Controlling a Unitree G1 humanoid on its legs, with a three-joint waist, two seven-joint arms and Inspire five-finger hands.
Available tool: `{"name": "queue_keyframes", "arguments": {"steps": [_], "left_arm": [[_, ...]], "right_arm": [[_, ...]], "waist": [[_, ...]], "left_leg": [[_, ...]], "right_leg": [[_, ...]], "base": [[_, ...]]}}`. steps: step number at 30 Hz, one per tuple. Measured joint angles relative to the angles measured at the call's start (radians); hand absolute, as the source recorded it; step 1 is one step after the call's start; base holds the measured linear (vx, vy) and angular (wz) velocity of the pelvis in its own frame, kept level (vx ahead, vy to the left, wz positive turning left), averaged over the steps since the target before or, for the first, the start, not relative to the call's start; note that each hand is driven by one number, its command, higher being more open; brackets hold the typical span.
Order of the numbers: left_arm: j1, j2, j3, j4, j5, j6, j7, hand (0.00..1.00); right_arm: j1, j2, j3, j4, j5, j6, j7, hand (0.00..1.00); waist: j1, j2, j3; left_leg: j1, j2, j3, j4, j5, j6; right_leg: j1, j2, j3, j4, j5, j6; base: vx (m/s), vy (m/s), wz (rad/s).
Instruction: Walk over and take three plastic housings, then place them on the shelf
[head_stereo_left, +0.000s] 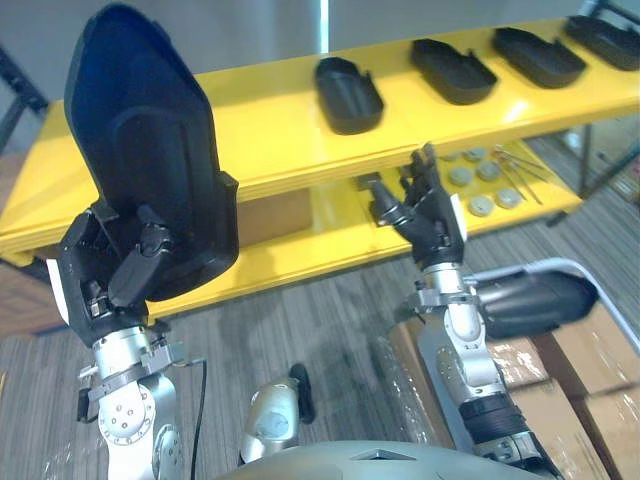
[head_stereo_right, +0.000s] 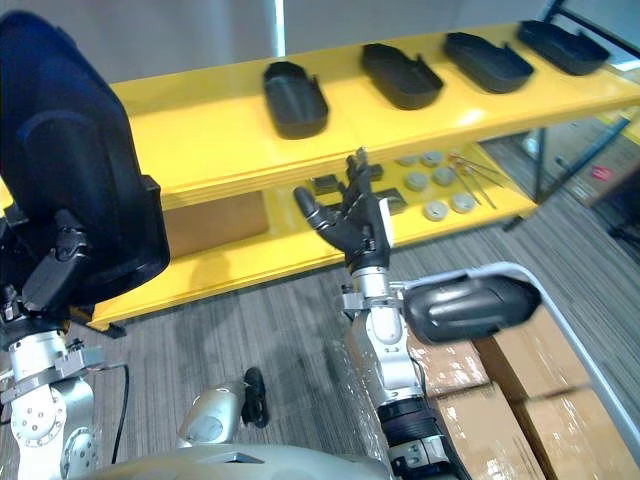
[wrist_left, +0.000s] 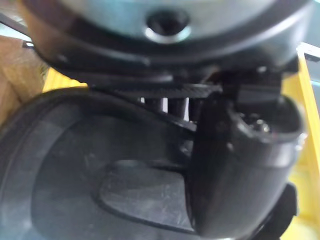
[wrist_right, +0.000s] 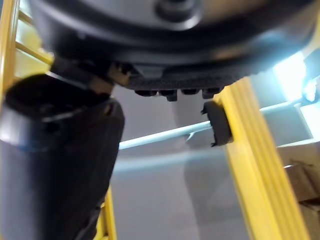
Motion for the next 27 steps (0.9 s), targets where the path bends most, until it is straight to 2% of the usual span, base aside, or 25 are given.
{"name": "queue_keyframes", "arguments": {"steps": [1,2,3,4,5,6,8,9,11,12,14,15,16,19,20,21,22,23,27], "left_arm": [[-0.011,0.011,0.007,0.000,-0.001,-0.001,-0.001,0.00],[-0.054,0.035,0.030,0.010,-0.007,-0.005,-0.001,0.00],[-0.071,0.036,0.041,0.018,-0.010,-0.005,0.000,0.00],[-0.102,0.036,0.054,0.026,-0.011,-0.005,0.004,0.00],[-0.124,0.037,0.053,0.026,-0.011,-0.006,0.006,0.00],[-0.160,0.040,0.042,0.033,-0.011,-0.019,0.007,0.00],[-0.194,0.044,0.012,0.041,-0.010,-0.025,0.009,0.00],[-0.192,0.048,-0.005,0.043,-0.006,-0.025,0.008,0.00],[-0.189,0.050,-0.007,0.052,-0.003,-0.024,0.003,0.00],[-0.189,0.051,-0.002,0.054,-0.004,-0.022,0.003,0.00],[-0.186,0.053,0.011,0.054,-0.008,-0.020,0.002,0.00],[-0.179,0.049,0.011,0.054,-0.010,-0.017,-0.001,0.00],[-0.166,0.044,0.011,0.053,-0.018,-0.017,-0.011,0.00],[-0.135,0.029,0.001,0.052,-0.044,-0.014,-0.054,0.00],[-0.137,0.024,-0.008,0.052,-0.044,-0.014,-0.059,0.00],[-0.138,0.018,-0.028,0.052,-0.047,-0.014,-0.071,0.00],[-0.140,0.017,-0.048,0.052,-0.047,-0.015,-0.079,0.00],[-0.144,0.017,-0.076,0.053,-0.045,-0.015,-0.083,0.00],[-0.151,0.019,-0.089,0.058,-0.044,-0.017,-0.083,0.00]], "right_arm": [[-0.005,0.001,-0.014,-0.011,0.006,-0.001,0.000,1.00],[-0.028,-0.009,-0.035,-0.039,0.006,-0.013,0.002,1.00],[-0.040,-0.018,-0.040,-0.044,0.004,-0.019,0.004,1.00],[-0.062,-0.029,-0.056,-0.060,0.004,-0.020,0.006,1.00],[-0.075,-0.035,-0.070,-0.071,0.004,-0.024,0.008,1.00],[-0.078,-0.047,-0.098,-0.102,0.004,-0.039,0.011,1.00],[-0.077,-0.055,-0.137,-0.154,0.002,-0.069,0.009,1.00],[-0.077,-0.055,-0.153,-0.178,0.002,-0.082,0.002,1.00],[-0.077,-0.055,-0.168,-0.190,0.002,-0.090,0.001,1.00],[-0.076,-0.056,-0.175,-0.188,0.003,-0.090,0.005,1.00],[-0.075,-0.056,-0.185,-0.184,0.005,-0.089,0.019,1.00],[-0.073,-0.057,-0.201,-0.181,0.005,-0.089,0.030,1.00],[-0.073,-0.056,-0.209,-0.173,0.005,-0.087,0.037,1.00],[-0.045,-0.057,-0.258,-0.169,0.003,-0.083,0.042,1.00],[-0.034,-0.059,-0.274,-0.169,0.002,-0.083,0.041,1.00],[-0.004,-0.059,-0.309,-0.169,0.002,-0.082,0.031,1.00],[0.020,-0.066,-0.338,-0.172,0.002,-0.082,0.022,1.00],[0.046,-0.086,-0.373,-0.172,0.006,-0.081,0.013,1.00],[0.053,-0.095,-0.413,-0.213,0.020,-0.077,0.021,1.00]], "waist": [[-0.006,-0.002,-0.003],[-0.019,-0.001,-0.002],[-0.021,0.001,-0.001],[-0.024,0.009,0.001],[-0.027,0.011,0.000],[-0.039,0.010,-0.001],[-0.076,0.009,-0.003],[-0.091,0.007,-0.005],[-0.096,0.000,-0.010],[-0.096,-0.010,-0.025],[-0.095,-0.021,-0.042],[-0.095,-0.017,-0.046],[-0.092,-0.005,-0.053],[-0.095,0.024,-0.071],[-0.099,0.028,-0.074],[-0.110,0.034,-0.077],[-0.132,0.040,-0.081],[-0.149,0.051,-0.088],[-0.177,0.050,-0.089]], "left_leg": [[0.008,-0.011,-0.024,-0.033,0.001,-0.005],[0.036,-0.030,-0.089,-0.114,0.014,0.006],[0.056,-0.038,-0.105,-0.149,0.020,0.014],[0.095,-0.045,-0.130,-0.207,0.033,0.016],[0.117,-0.050,-0.151,-0.231,0.044,0.009],[0.132,-0.064,-0.187,-0.247,0.051,0.010],[0.145,-0.084,-0.232,-0.256,0.054,0.010],[0.166,-0.094,-0.238,-0.268,0.062,0.006],[0.193,-0.106,-0.247,-0.269,0.058,0.000],[0.200,-0.111,-0.256,-0.265,0.049,-0.007],[0.204,-0.114,-0.261,-0.256,0.042,-0.018],[0.206,-0.108,-0.257,-0.241,0.027,-0.029],[0.204,-0.096,-0.250,-0.231,0.019,-0.036],[0.203,-0.065,-0.217,-0.227,-0.008,-0.055],[0.202,-0.054,-0.184,-0.226,-0.023,-0.053],[0.202,-0.010,-0.062,-0.193,-0.064,-0.053],[0.201,0.033,0.041,-0.159,-0.072,-0.054],[0.188,0.047,0.081,-0.136,-0.063,-0.056],[0.170,0.039,0.063,-0.083,-0.061,-0.052]], "right_leg": [[-0.022,0.002,0.063,0.035,0.013,0.015],[-0.101,0.049,0.171,0.146,-0.103,0.038],[-0.134,0.076,0.196,0.169,-0.154,0.030],[-0.183,0.139,0.228,0.156,-0.216,0.010],[-0.217,0.190,0.252,0.118,-0.237,-0.006],[-0.265,0.253,0.307,0.049,-0.249,-0.004],[-0.335,0.297,0.404,-0.023,-0.243,0.006],[-0.368,0.299,0.442,-0.048,-0.232,0.012],[-0.377,0.298,0.446,-0.096,-0.222,0.016],[-0.370,0.307,0.439,-0.161,-0.197,0.004],[-0.323,0.335,0.423,-0.291,-0.107,-0.016],[-0.271,0.357,0.414,-0.382,-0.002,0.006],[-0.250,0.378,0.410,-0.425,0.013,-0.001],[-0.213,0.412,0.395,-0.483,0.023,-0.009],[-0.207,0.414,0.386,-0.486,0.021,-0.012],[-0.194,0.415,0.363,-0.486,0.017,-0.019],[-0.185,0.415,0.343,-0.485,0.015,-0.021],[-0.188,0.411,0.337,-0.479,0.013,-0.022],[-0.191,0.395,0.345,-0.479,0.007,-0.016]], "base": [[0.12,0.160,1.18],[0.12,0.081,0.90],[0.13,0.044,0.90],[0.14,0.070,0.53],[0.18,0.088,0.76],[0.16,0.064,0.79],[0.21,0.028,1.12],[0.25,0.016,0.95],[0.29,-0.036,0.47],[0.35,-0.124,0.35],[0.29,-0.170,0.29],[0.23,-0.163,0.20],[0.22,-0.149,0.12],[0.16,-0.117,0.02],[0.12,-0.099,0.29],[0.13,-0.075,0.47],[0.15,-0.048,0.60],[0.14,0.012,0.43],[0.03,0.040,0.01]]}}
